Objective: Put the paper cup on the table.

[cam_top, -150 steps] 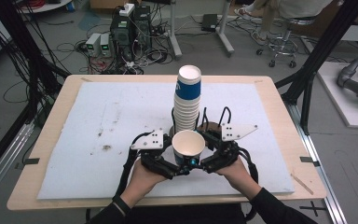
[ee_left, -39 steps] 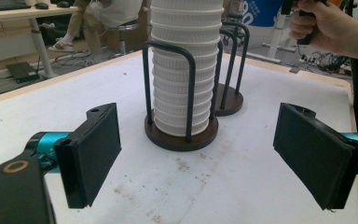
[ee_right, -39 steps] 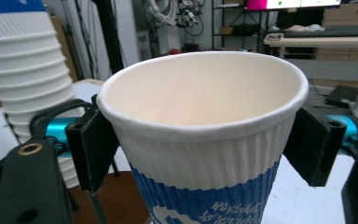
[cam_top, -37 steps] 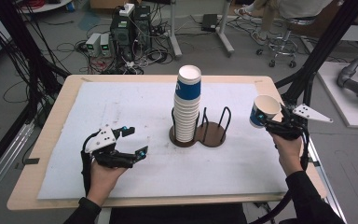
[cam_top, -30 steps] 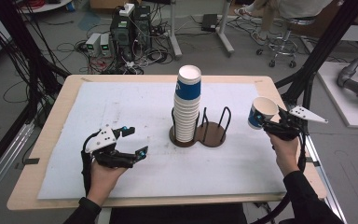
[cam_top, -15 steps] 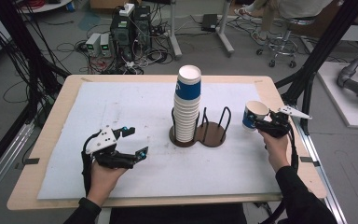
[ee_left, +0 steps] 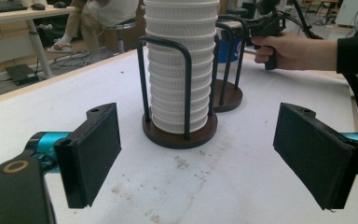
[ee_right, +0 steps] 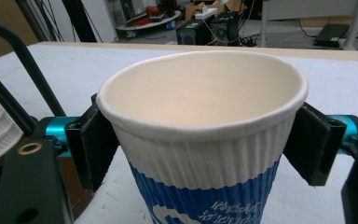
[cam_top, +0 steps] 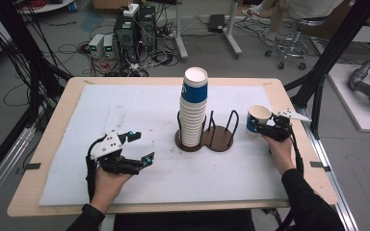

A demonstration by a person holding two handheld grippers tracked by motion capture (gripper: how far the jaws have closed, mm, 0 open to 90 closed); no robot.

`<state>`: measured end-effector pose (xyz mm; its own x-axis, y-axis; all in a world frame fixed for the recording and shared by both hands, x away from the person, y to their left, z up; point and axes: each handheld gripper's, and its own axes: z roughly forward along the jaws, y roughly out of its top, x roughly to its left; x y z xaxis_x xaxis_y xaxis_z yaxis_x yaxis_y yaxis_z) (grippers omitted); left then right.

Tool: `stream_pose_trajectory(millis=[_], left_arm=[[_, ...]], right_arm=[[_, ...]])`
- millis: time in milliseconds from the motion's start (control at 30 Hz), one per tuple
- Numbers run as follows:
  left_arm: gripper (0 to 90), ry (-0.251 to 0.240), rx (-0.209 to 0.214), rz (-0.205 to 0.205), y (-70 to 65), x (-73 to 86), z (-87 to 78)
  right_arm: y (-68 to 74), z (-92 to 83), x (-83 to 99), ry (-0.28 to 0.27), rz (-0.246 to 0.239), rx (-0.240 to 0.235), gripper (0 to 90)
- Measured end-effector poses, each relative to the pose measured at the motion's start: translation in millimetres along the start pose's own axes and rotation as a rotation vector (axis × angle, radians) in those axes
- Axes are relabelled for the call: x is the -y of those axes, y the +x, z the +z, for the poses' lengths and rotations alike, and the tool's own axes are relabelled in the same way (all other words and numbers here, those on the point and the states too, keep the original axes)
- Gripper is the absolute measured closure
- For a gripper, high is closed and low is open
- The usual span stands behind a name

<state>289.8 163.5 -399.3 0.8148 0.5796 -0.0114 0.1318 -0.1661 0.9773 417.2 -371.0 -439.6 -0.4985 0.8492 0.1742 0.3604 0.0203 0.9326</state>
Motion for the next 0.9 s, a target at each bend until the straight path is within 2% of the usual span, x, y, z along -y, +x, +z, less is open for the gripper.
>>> stream_pose_trajectory(millis=[267,633,900], left_arm=[[14.7,0.000,0.002,0.003,-0.9,-0.4,1.6],[14.7,0.006,0.006,0.015,-2.2,-2.3,5.3],[14.7,0.007,0.015,0.018,-2.5,-3.0,8.2]], right_arm=[[1.0,-1.7,0.1,0.032,0.008,0.008,19.3],[8.5,-9.6,1.5,0.077,-0.049,0.047,18.5],[12.4,-12.9,2.2,0.096,-0.070,0.060,17.8]])
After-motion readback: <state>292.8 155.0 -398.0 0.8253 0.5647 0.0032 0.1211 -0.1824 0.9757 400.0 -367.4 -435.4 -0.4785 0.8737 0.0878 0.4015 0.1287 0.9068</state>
